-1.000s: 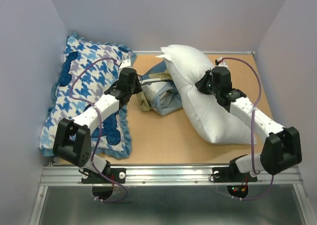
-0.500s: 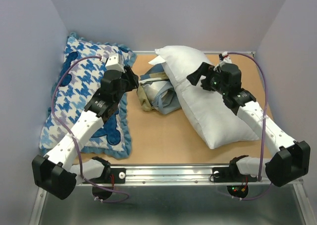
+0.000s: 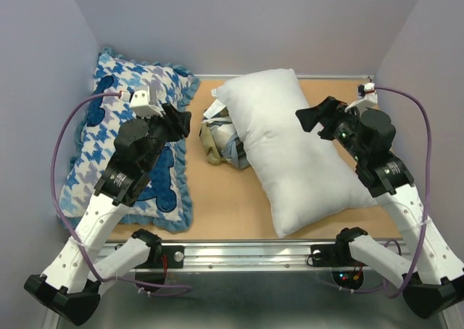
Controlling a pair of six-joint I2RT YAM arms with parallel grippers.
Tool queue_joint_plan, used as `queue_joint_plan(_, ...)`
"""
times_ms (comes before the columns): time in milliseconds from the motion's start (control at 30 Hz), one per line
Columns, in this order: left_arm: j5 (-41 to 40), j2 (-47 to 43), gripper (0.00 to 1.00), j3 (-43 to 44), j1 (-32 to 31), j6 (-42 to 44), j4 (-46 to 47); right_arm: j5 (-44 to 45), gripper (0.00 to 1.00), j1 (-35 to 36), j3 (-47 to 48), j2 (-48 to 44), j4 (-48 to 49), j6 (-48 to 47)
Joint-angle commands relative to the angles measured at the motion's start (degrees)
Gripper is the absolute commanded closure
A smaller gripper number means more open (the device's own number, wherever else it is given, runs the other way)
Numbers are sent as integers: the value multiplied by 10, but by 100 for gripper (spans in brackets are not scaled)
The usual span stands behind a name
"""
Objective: Remove the pillowcase from the pillow
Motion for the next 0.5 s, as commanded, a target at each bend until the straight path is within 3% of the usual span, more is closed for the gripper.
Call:
queue_joint_plan(0,12,-20,39,-10,-2,14,4,53,0,-3,-4,-37,-16,-15)
queue_joint_plan(467,16,-48,39,-19,-2,25,18,55,0,-3,0,-27,-26,-25)
